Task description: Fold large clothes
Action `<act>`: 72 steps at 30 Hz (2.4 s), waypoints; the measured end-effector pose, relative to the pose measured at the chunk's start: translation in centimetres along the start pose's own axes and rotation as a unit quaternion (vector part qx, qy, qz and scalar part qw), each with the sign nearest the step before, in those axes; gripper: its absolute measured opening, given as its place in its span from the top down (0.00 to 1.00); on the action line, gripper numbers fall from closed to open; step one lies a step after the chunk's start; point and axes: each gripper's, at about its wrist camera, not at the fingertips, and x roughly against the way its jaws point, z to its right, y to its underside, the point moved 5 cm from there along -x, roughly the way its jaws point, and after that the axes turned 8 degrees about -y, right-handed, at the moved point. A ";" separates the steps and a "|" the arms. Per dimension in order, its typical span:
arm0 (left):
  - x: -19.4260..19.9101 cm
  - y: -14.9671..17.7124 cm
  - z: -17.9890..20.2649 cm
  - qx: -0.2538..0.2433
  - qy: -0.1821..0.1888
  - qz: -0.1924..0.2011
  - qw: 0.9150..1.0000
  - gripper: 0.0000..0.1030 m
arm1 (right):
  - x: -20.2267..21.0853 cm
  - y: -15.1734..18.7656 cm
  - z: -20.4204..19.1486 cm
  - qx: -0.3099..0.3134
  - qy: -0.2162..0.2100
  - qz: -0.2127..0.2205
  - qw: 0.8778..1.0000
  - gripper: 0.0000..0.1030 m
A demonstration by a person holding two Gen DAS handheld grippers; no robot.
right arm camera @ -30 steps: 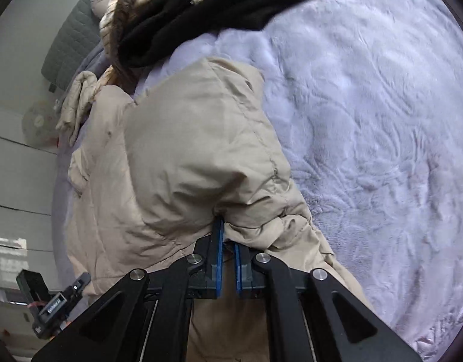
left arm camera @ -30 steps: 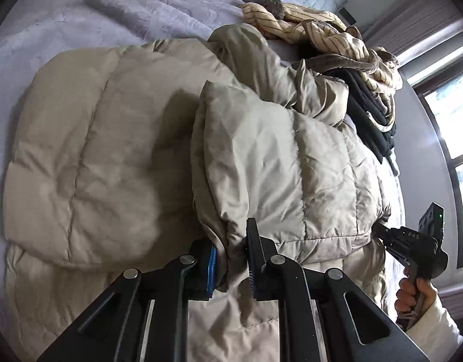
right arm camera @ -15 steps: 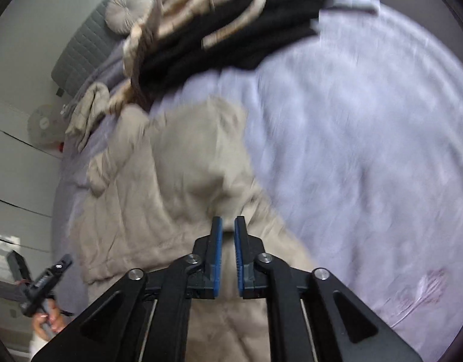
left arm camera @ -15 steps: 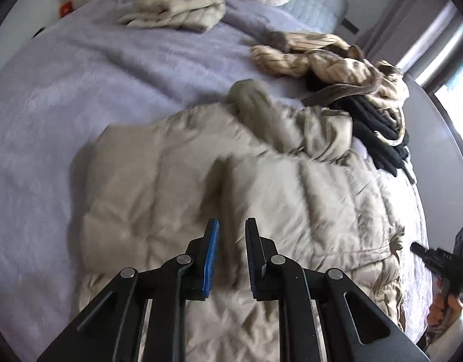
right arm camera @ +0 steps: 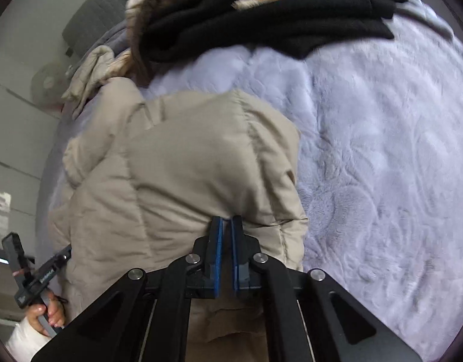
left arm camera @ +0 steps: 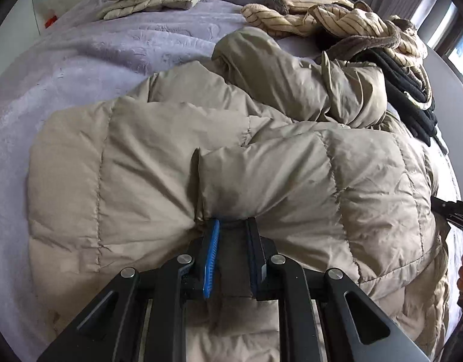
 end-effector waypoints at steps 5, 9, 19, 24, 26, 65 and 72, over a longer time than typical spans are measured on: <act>-0.9 0.1 0.5 -0.007 -0.014 0.002 1.000 0.82 | -1.4 0.0 0.8 0.007 0.009 0.005 1.000 1.00; -0.5 0.2 0.8 -0.010 -0.019 -0.001 1.000 0.82 | -0.9 -0.1 0.4 0.007 0.028 0.005 1.000 1.00; 3.8 0.5 -1.3 0.003 -0.040 0.018 0.999 0.82 | 5.0 1.8 -1.4 0.052 0.102 0.035 0.993 0.97; 5.1 2.2 -2.4 -0.002 -0.055 0.007 0.998 0.82 | 6.9 4.0 -0.9 0.026 0.094 0.033 0.995 0.96; 5.3 3.1 -2.4 -0.003 -0.054 -0.003 0.999 0.82 | 7.1 4.8 -1.0 0.014 0.089 0.029 0.995 0.96; 21.6 17.5 3.6 0.025 -0.142 -0.050 0.988 0.08 | 18.4 16.3 -8.2 0.050 -0.023 -0.023 0.998 0.15; 23.6 19.1 3.2 0.012 -0.146 -0.043 0.988 0.08 | 18.5 18.4 -8.1 0.031 -0.016 -0.047 0.998 0.15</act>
